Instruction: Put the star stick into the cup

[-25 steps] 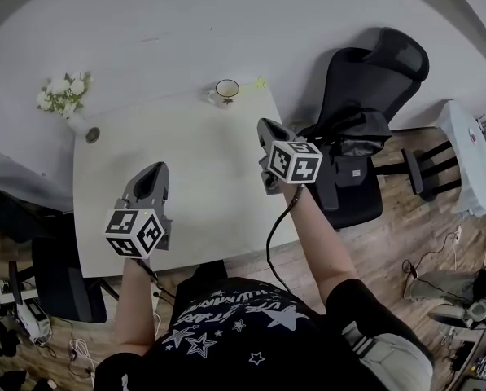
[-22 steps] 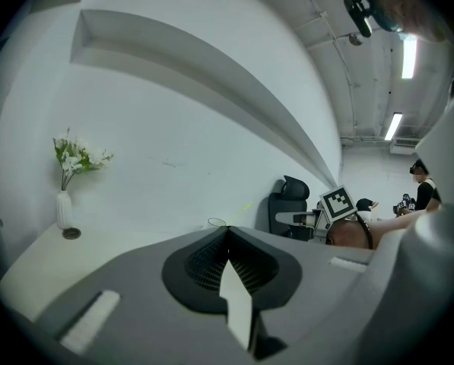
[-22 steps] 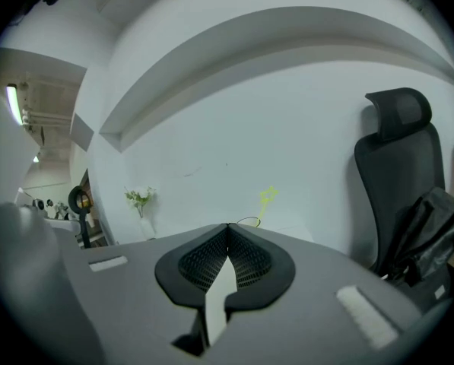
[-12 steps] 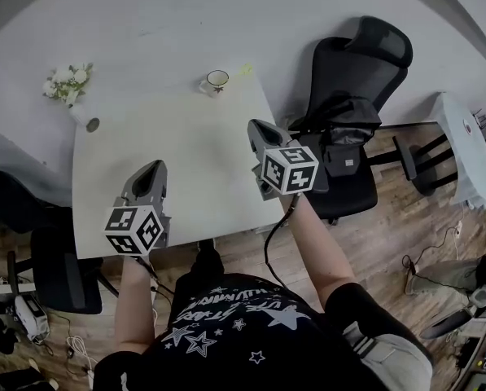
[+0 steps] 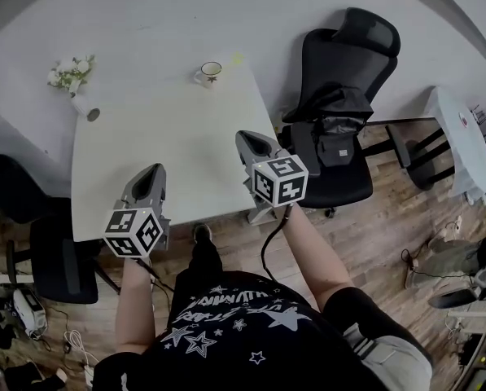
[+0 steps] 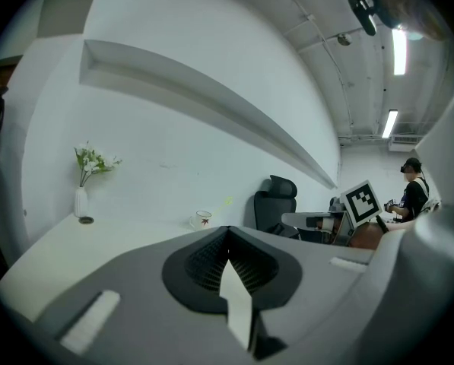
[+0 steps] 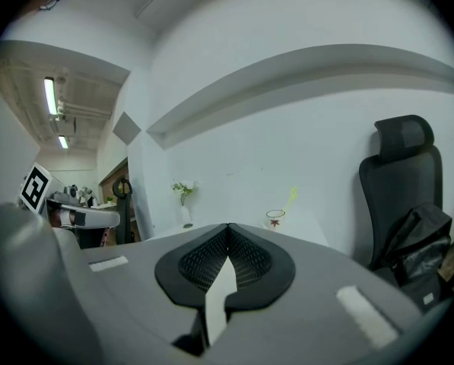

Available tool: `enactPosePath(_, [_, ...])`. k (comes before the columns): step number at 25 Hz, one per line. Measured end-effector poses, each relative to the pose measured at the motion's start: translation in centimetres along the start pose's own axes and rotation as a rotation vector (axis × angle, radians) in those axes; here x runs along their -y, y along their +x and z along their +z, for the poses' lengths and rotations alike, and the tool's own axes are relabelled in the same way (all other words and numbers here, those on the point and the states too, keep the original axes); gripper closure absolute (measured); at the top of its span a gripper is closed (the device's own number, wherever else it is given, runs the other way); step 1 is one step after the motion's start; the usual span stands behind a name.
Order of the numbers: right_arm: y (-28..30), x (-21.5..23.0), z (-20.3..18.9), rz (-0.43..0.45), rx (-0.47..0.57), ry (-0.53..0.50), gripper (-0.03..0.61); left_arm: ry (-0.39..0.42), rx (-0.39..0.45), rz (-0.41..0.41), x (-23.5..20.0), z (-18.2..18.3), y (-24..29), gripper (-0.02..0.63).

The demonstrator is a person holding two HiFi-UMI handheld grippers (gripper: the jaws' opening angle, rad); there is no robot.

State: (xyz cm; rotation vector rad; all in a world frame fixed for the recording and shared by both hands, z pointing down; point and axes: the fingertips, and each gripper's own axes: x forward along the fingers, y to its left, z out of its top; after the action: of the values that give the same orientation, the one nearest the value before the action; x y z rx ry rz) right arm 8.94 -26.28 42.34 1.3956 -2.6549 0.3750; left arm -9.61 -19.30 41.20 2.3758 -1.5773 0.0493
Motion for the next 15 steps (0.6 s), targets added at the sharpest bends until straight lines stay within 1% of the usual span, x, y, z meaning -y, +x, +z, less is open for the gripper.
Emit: enactPosePath(15, [-5.7, -3.6, -2.7, 0.049, -0.02, -0.021, 0.563, 0.007, -0.026, 0.017, 3.2, -2.4, -5.3, 0.611])
